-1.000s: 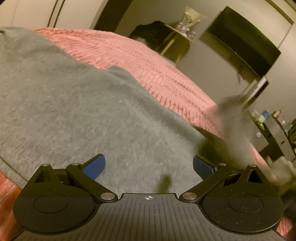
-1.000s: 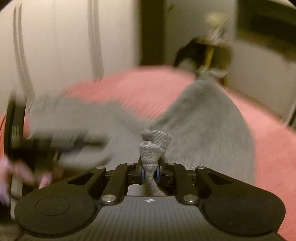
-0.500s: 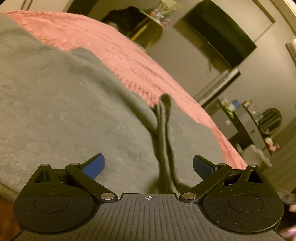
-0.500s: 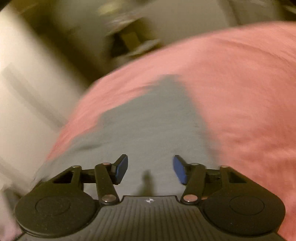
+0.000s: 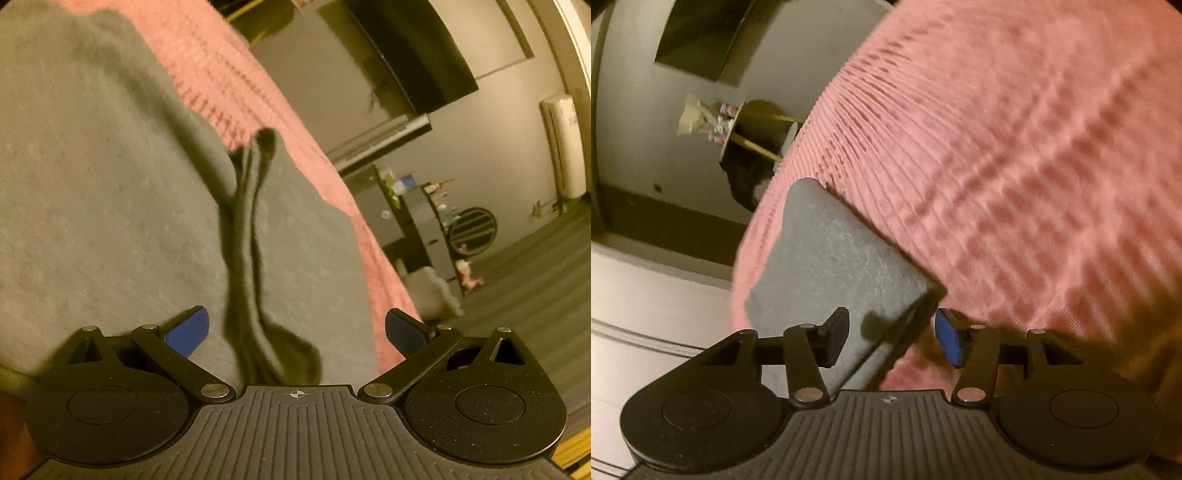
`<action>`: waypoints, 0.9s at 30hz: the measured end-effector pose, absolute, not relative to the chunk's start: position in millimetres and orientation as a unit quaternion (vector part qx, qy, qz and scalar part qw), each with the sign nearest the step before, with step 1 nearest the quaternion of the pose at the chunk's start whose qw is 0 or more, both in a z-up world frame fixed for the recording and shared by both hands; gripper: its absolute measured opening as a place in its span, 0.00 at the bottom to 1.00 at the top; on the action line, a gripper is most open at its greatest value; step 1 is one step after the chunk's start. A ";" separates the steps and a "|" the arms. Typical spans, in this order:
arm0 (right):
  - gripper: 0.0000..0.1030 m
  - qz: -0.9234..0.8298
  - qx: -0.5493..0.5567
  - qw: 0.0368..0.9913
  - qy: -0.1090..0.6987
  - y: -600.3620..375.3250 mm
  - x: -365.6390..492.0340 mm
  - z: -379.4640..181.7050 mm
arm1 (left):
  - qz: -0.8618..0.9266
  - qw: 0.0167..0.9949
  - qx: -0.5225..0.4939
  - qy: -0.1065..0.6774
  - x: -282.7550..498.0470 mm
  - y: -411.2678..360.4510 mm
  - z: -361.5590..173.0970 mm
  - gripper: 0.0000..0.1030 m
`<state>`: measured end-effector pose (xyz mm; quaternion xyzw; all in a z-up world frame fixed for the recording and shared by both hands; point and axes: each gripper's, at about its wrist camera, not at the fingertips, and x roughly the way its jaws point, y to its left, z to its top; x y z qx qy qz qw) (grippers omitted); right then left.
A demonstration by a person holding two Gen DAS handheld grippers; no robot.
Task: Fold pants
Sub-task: 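Pinch the fold with the left tool while the right tool holds the hems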
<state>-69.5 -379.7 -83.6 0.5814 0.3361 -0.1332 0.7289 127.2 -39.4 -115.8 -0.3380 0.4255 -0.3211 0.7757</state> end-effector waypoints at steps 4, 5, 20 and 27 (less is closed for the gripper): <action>0.40 -0.112 0.623 0.707 0.316 -382.7 -69.6 -97.7 | -0.300 0.774 -0.337 0.445 138.2 -55.8 -118.8 1.00; 0.29 -0.112 0.623 0.707 0.317 -382.2 -66.7 -99.2 | -0.298 0.772 -0.342 0.446 141.7 -59.3 -118.3 0.94; 0.35 -0.025 0.551 0.770 0.319 -372.9 -43.5 -70.9 | -0.292 0.813 -0.295 0.407 167.2 -60.9 -69.3 0.16; 0.36 0.002 0.516 0.799 0.308 -373.2 -58.7 -48.6 | -0.215 0.874 -0.188 0.394 146.9 -9.8 -66.4 0.33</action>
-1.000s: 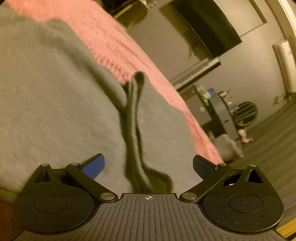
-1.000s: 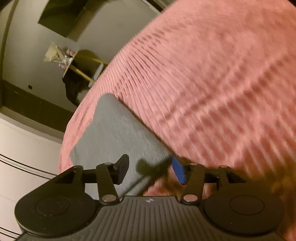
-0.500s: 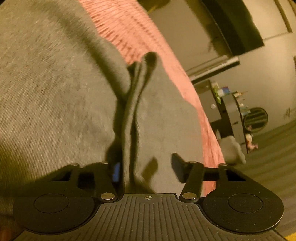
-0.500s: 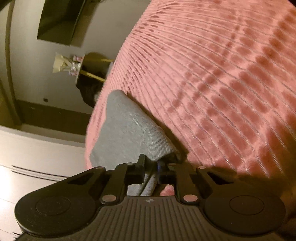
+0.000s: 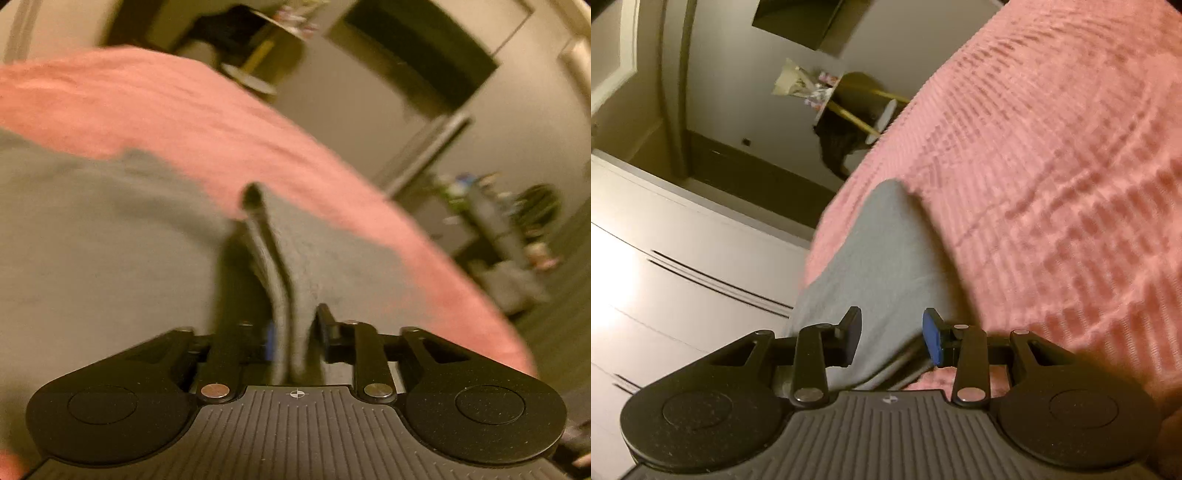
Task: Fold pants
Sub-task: 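Pinch the fold with the left tool while the right tool holds the hems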
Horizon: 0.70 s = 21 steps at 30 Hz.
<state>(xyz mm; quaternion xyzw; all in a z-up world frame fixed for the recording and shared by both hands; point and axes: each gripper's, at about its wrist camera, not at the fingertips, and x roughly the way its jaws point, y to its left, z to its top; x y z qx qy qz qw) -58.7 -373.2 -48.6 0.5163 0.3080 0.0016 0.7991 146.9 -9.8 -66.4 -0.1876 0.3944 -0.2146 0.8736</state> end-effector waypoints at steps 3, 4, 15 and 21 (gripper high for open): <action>0.35 -0.028 0.505 0.799 0.326 -367.1 -45.1 -49.9 | -0.208 0.841 -0.256 0.429 147.3 5.5 -92.6 0.49; 0.35 -0.027 0.505 0.797 0.330 -362.7 -38.3 -52.8 | -0.209 0.834 -0.273 0.431 149.5 8.6 -95.7 0.50; 0.35 -0.086 0.389 0.841 0.366 -341.6 52.7 -60.9 | -0.210 0.829 -0.282 0.435 197.5 -10.7 -101.1 0.62; 0.16 -0.074 0.354 0.855 0.372 -336.3 68.8 -76.4 | -0.212 0.831 -0.263 0.442 213.3 -19.9 -97.9 0.19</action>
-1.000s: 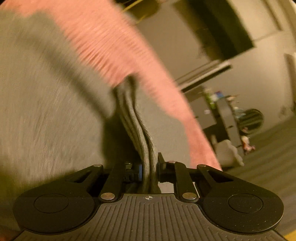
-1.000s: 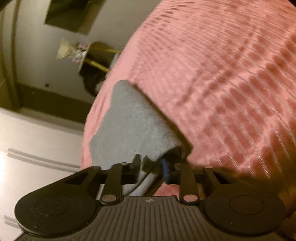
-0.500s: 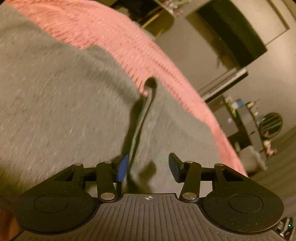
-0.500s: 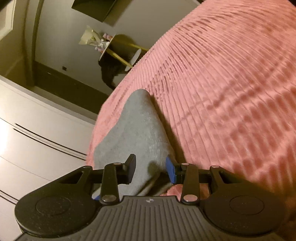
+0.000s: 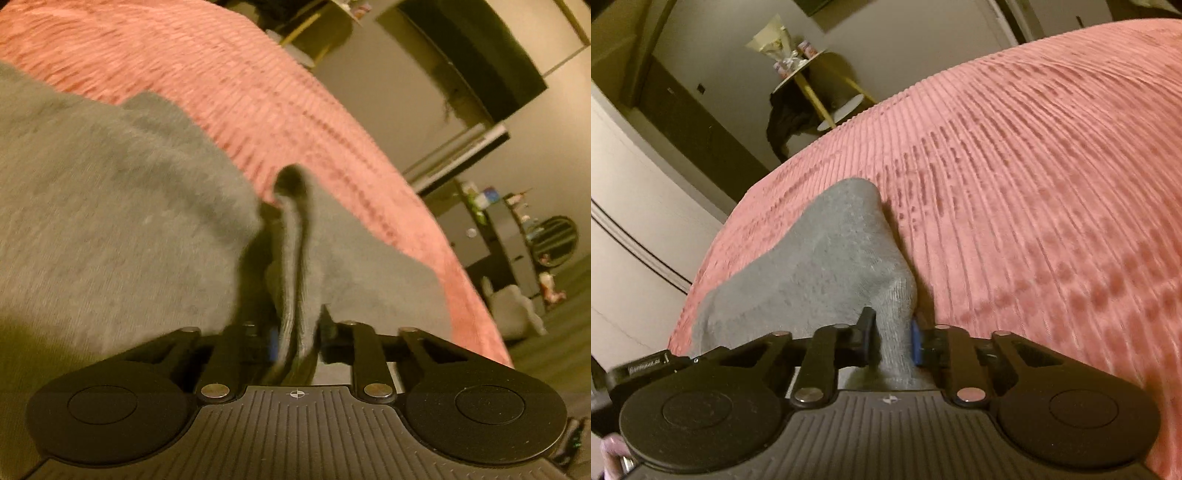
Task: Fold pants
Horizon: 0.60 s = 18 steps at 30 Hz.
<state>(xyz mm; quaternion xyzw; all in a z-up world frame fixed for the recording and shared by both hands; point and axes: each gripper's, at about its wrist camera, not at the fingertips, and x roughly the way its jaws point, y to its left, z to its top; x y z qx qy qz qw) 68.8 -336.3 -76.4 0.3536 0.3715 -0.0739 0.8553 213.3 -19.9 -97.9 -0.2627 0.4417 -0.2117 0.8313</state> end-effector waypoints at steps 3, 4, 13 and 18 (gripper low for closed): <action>0.15 -0.049 0.354 0.874 0.329 -334.1 61.2 -63.9 | -0.264 0.860 -0.253 0.355 187.9 -15.7 -58.9 0.18; 0.15 -0.034 0.352 0.883 0.308 -332.8 57.6 -57.7 | -0.284 0.869 -0.241 0.325 178.6 -14.8 -46.2 0.19; 0.30 -0.070 0.359 0.846 0.388 -337.3 67.7 -81.8 | -0.169 0.869 -0.175 0.431 179.4 7.8 -101.4 0.45; 0.30 -0.080 0.351 0.874 0.326 -334.5 36.7 -53.9 | -0.211 0.854 -0.229 0.418 151.2 19.8 -93.9 0.64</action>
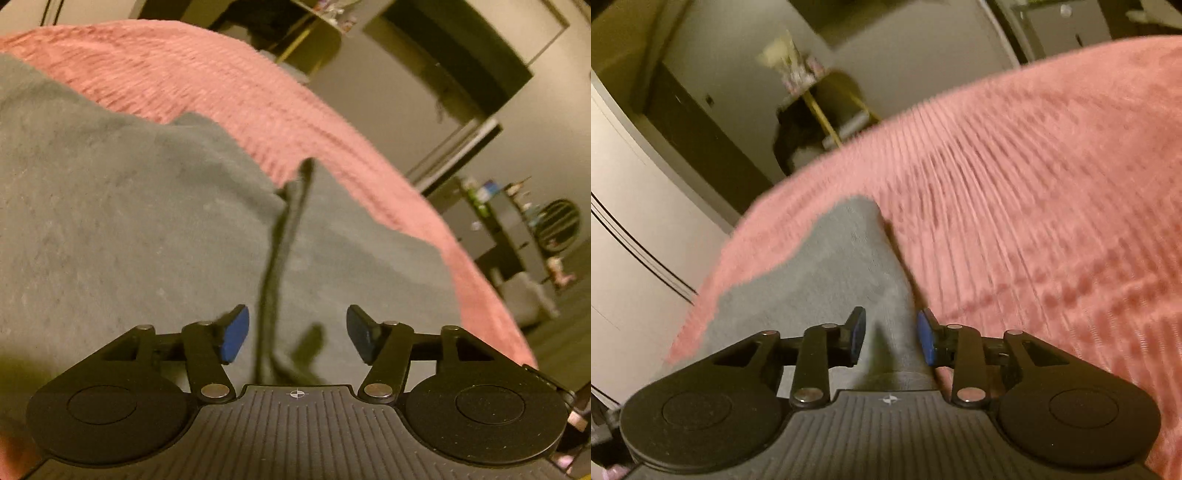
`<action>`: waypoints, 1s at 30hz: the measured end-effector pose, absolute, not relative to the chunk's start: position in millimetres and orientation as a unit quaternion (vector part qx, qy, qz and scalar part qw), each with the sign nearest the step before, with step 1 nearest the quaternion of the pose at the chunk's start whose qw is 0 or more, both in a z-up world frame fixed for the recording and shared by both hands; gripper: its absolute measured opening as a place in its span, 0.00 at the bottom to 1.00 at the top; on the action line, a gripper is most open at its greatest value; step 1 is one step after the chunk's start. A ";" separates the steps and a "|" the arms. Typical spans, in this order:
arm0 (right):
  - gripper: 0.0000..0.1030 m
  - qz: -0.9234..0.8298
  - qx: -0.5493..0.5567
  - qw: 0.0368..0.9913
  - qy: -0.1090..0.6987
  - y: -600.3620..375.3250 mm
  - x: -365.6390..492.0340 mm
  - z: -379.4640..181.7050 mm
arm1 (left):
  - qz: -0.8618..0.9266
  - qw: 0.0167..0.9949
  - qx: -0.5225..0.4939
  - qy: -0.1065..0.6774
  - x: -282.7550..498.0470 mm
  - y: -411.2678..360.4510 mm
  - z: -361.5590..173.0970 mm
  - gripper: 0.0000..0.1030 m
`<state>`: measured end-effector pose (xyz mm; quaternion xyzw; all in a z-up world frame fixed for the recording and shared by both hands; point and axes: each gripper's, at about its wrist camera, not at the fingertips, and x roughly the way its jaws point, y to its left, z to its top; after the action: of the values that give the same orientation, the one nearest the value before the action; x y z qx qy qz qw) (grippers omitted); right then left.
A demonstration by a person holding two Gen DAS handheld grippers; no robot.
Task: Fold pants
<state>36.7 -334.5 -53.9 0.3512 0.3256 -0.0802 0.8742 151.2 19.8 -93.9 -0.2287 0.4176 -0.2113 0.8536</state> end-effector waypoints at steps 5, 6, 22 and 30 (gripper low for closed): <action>0.16 -0.020 0.355 0.880 0.315 -317.8 24.4 -41.6 | -0.214 0.826 -0.239 0.463 150.7 12.3 -107.5 0.52; 0.16 -0.026 0.348 0.873 0.339 -314.2 26.6 -44.4 | -0.212 0.822 -0.242 0.470 150.0 12.3 -112.2 0.48; 0.11 -0.076 0.328 0.848 0.409 -297.3 35.7 -61.8 | -0.202 0.861 -0.152 0.442 128.5 -8.9 -105.9 0.29; 0.11 -0.081 0.306 0.854 0.413 -293.1 37.0 -58.9 | -0.207 0.875 -0.110 0.424 114.4 -11.9 -97.2 0.20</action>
<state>37.0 -293.1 -58.9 0.3059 0.4132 -0.0814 0.8538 114.4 -11.9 -97.2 -0.1100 0.4241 -0.2069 0.8748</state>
